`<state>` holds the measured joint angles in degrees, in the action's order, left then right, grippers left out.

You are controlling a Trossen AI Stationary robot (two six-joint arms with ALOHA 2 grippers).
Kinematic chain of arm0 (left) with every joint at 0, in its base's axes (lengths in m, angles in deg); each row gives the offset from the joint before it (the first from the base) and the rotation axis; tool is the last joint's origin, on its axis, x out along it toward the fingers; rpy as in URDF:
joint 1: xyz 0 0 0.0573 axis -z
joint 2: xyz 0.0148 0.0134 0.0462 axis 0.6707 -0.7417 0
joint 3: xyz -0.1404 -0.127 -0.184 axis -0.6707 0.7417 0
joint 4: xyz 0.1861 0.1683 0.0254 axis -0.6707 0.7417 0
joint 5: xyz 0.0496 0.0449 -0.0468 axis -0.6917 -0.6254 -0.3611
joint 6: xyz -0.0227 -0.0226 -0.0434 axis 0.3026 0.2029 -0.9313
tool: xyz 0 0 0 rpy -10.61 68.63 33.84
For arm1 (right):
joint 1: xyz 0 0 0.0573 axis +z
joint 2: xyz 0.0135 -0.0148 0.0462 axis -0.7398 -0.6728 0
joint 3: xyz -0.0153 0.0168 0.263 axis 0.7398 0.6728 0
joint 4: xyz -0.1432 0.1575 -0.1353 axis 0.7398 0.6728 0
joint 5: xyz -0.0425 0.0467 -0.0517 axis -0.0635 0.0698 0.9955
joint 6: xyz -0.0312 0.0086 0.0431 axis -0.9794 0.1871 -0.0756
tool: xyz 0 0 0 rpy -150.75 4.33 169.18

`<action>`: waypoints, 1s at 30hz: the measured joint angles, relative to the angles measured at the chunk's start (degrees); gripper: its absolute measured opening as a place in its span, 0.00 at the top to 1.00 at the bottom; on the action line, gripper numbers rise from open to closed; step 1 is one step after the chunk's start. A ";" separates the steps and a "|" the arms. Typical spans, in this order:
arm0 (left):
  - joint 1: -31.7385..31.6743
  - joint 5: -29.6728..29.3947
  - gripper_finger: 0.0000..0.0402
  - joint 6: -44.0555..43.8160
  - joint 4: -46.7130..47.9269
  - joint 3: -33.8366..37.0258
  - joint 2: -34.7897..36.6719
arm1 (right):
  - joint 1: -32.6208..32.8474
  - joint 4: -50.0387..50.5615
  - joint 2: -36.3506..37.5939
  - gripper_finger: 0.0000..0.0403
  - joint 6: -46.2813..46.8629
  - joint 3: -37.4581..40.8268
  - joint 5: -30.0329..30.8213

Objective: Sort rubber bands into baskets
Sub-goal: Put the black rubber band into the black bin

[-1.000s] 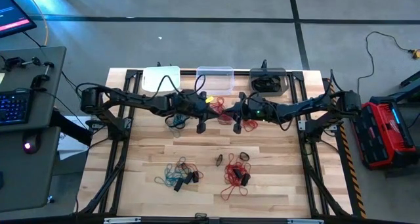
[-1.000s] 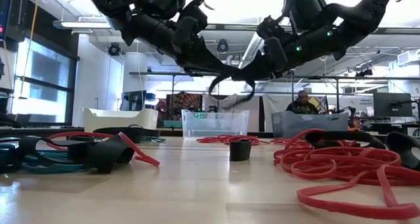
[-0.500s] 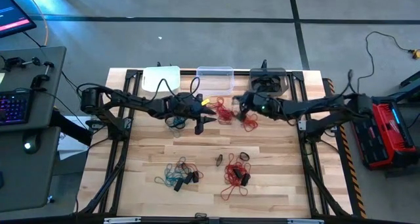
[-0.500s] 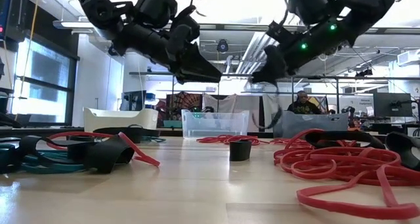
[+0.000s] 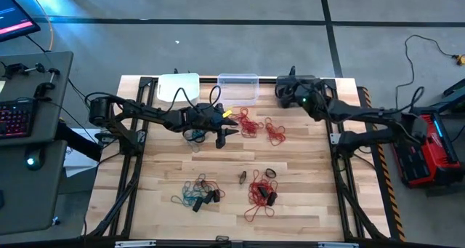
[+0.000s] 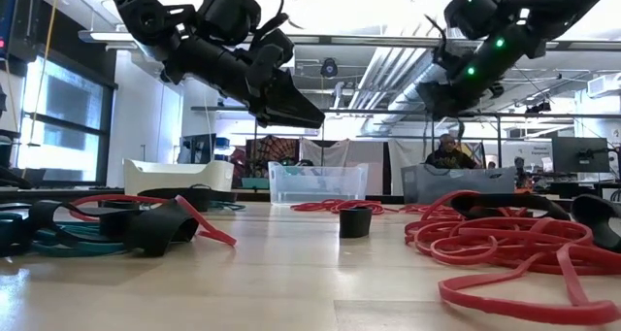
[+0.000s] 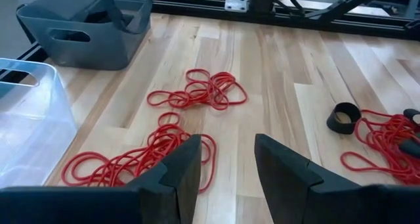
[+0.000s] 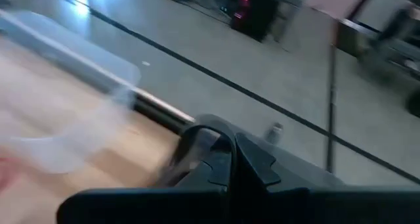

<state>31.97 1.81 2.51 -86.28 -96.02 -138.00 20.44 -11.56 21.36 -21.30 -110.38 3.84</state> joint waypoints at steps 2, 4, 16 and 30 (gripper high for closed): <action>0.00 0.00 0.66 0.01 0.02 0.00 0.00 | -2.13 0.65 -0.24 1.00 0.22 0.00 1.61; 0.00 0.00 0.66 0.03 0.11 0.00 0.00 | -4.18 0.78 -0.34 1.00 1.07 0.00 2.28; 0.00 -0.13 0.66 0.62 0.13 0.00 0.00 | -9.50 0.21 -0.85 1.00 3.75 0.00 3.66; 0.00 -0.52 0.66 0.62 0.17 0.00 0.00 | -9.54 -12.43 -10.29 1.00 5.84 0.02 -4.34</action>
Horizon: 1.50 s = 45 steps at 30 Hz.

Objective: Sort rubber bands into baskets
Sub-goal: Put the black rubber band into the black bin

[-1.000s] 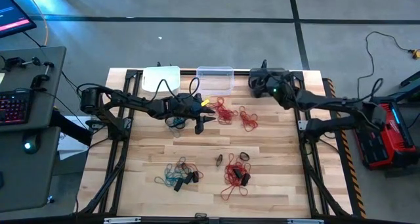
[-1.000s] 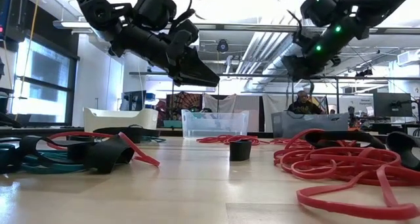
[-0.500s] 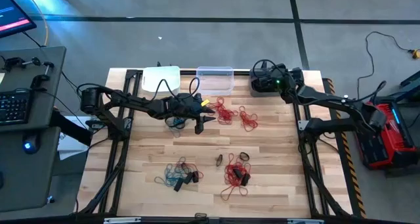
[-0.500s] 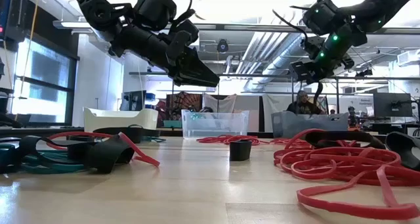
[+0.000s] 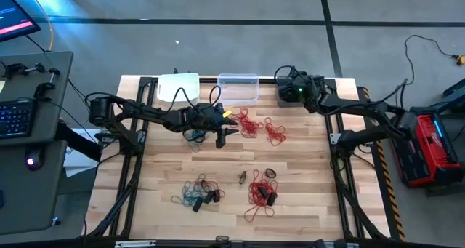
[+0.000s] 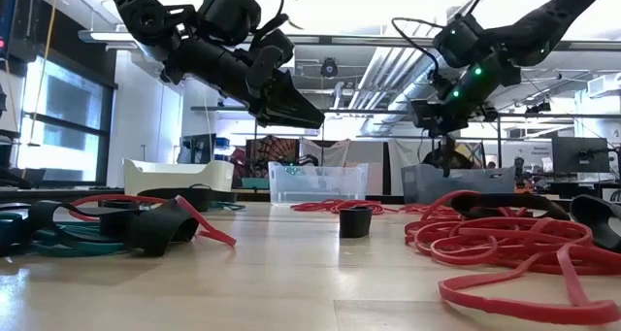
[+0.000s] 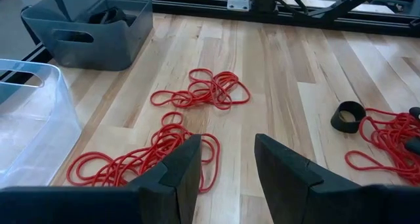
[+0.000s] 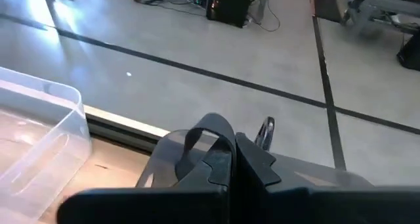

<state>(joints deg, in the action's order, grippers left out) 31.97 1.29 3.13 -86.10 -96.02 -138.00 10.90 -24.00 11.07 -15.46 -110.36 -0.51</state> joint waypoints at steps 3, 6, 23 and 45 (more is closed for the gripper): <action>0.00 0.00 0.66 0.00 0.23 0.00 0.00 | -0.78 1.67 0.52 1.00 1.63 0.02 0.24; 0.00 0.00 0.66 0.00 0.22 0.00 0.00 | -1.75 1.50 1.39 1.00 5.33 0.02 -2.53; 0.00 -0.26 0.66 1.46 0.31 -0.03 0.00 | -3.60 6.14 3.16 1.00 11.52 0.02 -6.52; -1.20 -0.42 0.66 0.40 0.07 -0.04 0.00 | -8.54 13.44 -0.61 0.59 8.90 -0.85 -1.33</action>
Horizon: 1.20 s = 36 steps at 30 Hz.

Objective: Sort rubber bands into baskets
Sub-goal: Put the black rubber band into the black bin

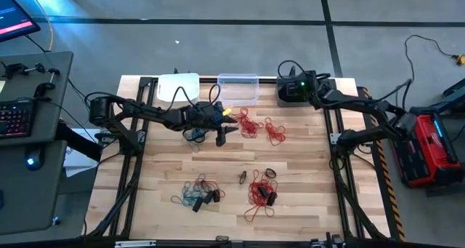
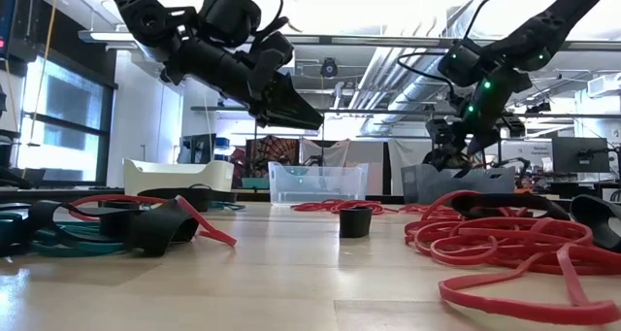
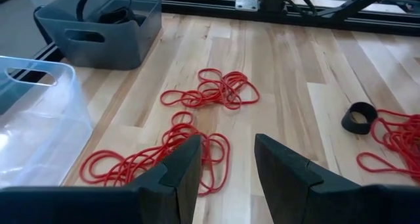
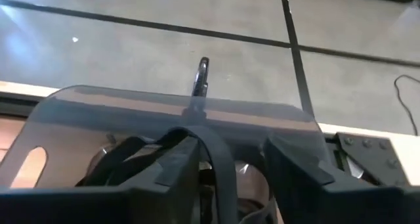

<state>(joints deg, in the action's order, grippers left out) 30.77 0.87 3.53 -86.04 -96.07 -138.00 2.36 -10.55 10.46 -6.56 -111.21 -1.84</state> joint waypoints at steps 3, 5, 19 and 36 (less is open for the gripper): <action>-0.41 -0.02 0.67 0.02 0.02 0.00 0.00 | 0.43 1.67 0.00 0.57 -1.56 -1.71 0.00; -0.70 0.01 0.68 -0.10 0.02 0.00 0.00 | 0.83 3.30 0.01 0.58 -2.84 -3.25 0.00; -1.49 1.43 0.97 1.96 -1.88 0.00 0.00 | 3.15 7.49 0.02 0.96 -7.72 -5.81 -7.86; -1.33 4.05 1.00 1.59 -5.34 0.00 -0.11 | 1.45 -0.80 0.02 1.00 -4.42 3.99 -14.38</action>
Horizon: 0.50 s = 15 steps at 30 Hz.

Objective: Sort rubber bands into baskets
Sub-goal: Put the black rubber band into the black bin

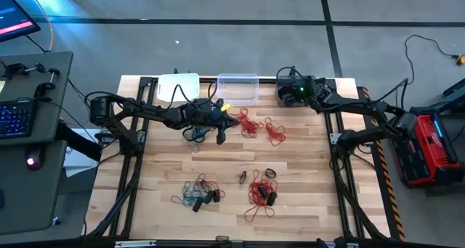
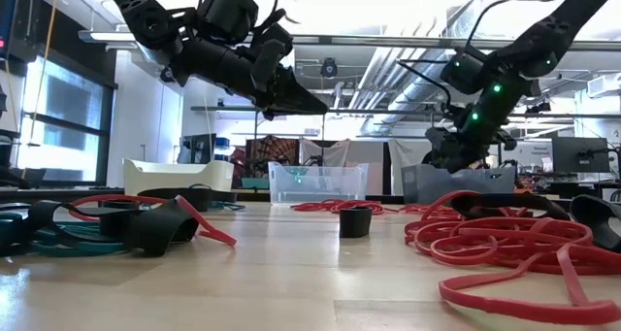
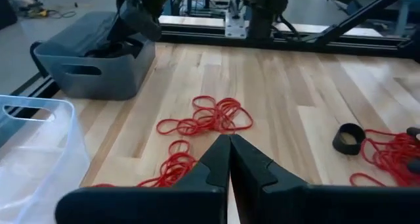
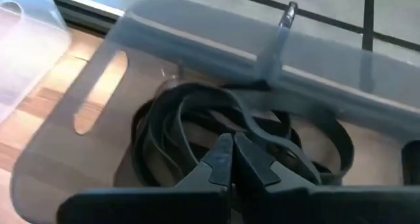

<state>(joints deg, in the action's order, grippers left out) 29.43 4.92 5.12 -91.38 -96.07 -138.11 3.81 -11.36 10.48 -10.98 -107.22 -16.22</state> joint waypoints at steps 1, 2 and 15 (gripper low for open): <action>0.00 0.05 1.00 0.00 -0.25 0.00 -0.01 | -0.17 0.01 0.00 1.00 -0.06 0.01 0.00; 0.00 0.08 1.00 0.00 -0.34 0.00 0.00 | -0.31 -0.11 0.00 1.00 -0.35 0.00 -0.02; -0.04 0.10 1.00 0.42 -5.16 0.00 -0.16 | 3.44 -4.69 0.04 1.00 -4.86 -3.07 -1.27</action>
<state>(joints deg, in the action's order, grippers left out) 29.39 5.03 5.53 -96.54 -96.07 -138.27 7.25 -16.05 10.52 -15.83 -110.29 -17.49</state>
